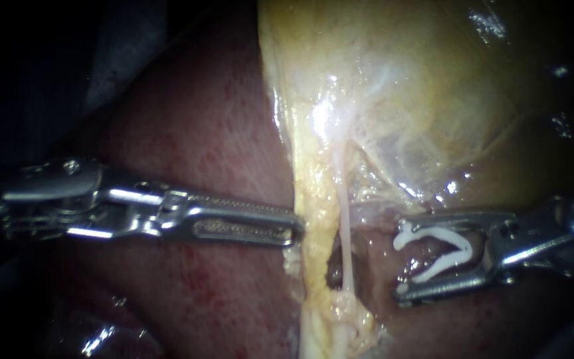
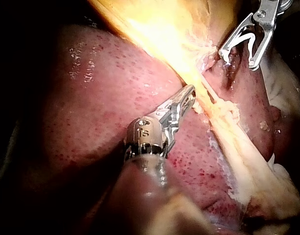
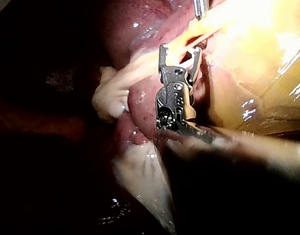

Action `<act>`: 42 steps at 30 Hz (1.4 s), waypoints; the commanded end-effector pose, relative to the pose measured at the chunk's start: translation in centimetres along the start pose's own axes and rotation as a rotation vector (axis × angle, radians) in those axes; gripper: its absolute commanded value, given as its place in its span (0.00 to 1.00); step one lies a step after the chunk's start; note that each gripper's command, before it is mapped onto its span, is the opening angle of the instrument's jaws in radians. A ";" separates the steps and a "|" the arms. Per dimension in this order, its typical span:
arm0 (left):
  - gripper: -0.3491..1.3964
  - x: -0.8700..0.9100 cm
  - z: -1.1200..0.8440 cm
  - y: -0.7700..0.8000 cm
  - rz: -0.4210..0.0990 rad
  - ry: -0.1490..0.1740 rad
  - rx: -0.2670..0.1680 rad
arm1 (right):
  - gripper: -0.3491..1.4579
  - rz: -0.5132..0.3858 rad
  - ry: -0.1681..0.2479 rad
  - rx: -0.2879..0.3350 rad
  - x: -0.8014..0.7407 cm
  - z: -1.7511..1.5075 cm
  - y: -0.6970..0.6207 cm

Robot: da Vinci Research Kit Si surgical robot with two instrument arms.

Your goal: Clipping first clip left tube

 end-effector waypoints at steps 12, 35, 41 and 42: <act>0.00 0.02 -0.25 -0.09 -0.001 -0.002 0.027 | 0.48 0.000 0.001 -0.006 0.03 0.12 -0.06; 0.00 0.00 -0.63 -0.29 -0.005 -0.002 0.035 | 0.51 0.011 0.003 -0.048 -0.15 1.05 -0.22; 0.00 0.00 -0.63 -0.32 -0.005 -0.003 0.035 | 0.51 0.013 -0.001 -0.044 -0.18 1.20 -0.20; 0.00 0.00 -0.63 -0.33 -0.005 -0.003 0.035 | 0.51 0.017 -0.001 -0.044 -0.21 1.22 -0.19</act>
